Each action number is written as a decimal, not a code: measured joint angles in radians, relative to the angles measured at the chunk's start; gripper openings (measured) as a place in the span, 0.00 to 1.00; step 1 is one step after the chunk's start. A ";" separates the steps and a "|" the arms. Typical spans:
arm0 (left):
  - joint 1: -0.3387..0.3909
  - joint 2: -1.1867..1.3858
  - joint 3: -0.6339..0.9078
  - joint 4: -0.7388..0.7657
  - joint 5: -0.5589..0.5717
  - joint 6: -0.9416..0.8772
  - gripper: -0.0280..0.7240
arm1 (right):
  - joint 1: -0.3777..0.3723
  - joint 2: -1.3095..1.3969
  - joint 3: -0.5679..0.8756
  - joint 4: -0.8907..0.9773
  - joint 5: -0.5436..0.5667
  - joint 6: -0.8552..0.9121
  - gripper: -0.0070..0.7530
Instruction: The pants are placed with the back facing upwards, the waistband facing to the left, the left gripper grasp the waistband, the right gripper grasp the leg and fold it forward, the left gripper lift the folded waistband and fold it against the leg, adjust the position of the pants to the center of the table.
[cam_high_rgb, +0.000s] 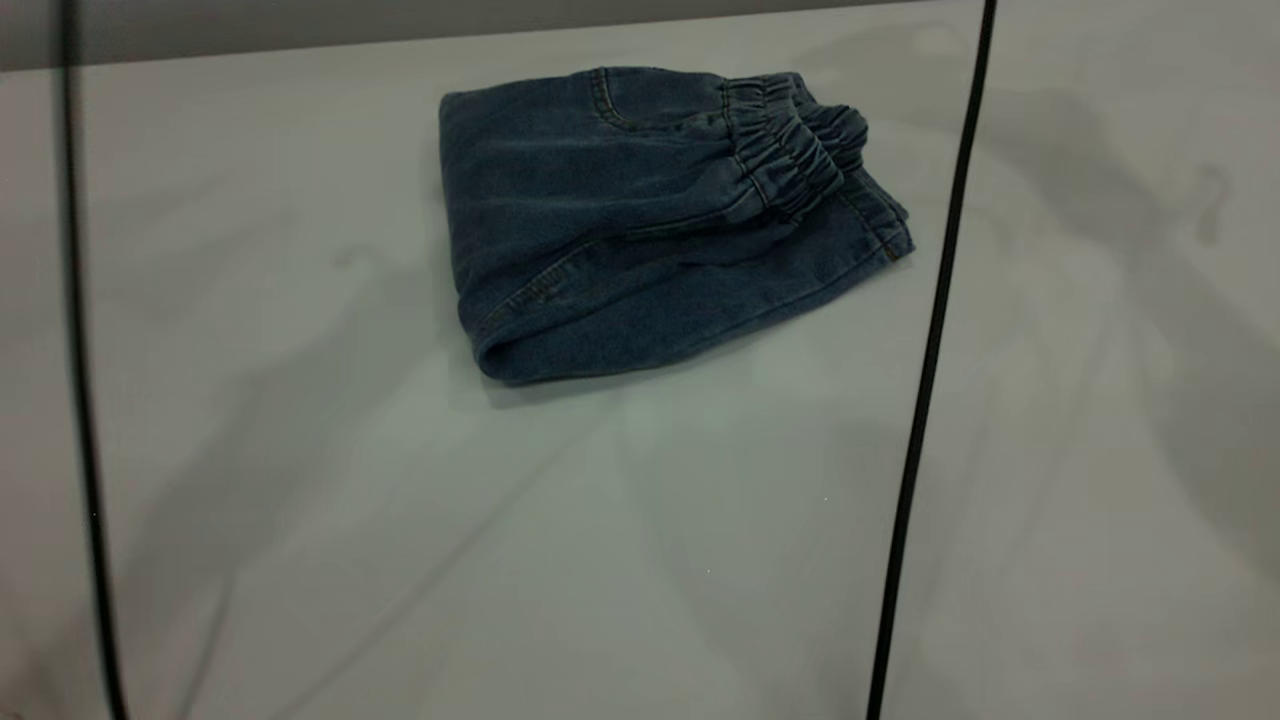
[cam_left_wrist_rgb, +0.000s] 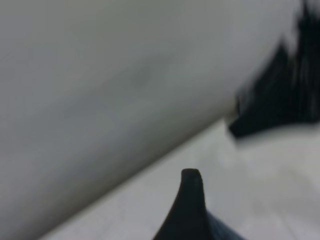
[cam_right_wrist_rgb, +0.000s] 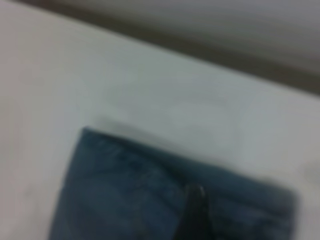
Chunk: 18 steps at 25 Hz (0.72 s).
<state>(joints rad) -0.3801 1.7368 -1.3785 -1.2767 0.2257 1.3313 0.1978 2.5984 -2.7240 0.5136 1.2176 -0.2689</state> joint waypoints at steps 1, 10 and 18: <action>0.002 -0.031 0.000 -0.001 -0.019 0.004 0.81 | 0.014 0.000 0.024 0.013 0.000 0.000 0.66; 0.000 -0.145 -0.001 -0.016 -0.130 0.078 0.81 | 0.206 0.005 0.202 -0.128 0.000 0.009 0.66; 0.000 -0.143 -0.001 -0.014 -0.104 0.078 0.81 | 0.329 0.019 0.284 -0.298 0.001 0.042 0.66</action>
<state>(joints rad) -0.3797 1.5935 -1.3794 -1.2905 0.1214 1.4088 0.5272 2.6177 -2.4395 0.2158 1.2185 -0.2273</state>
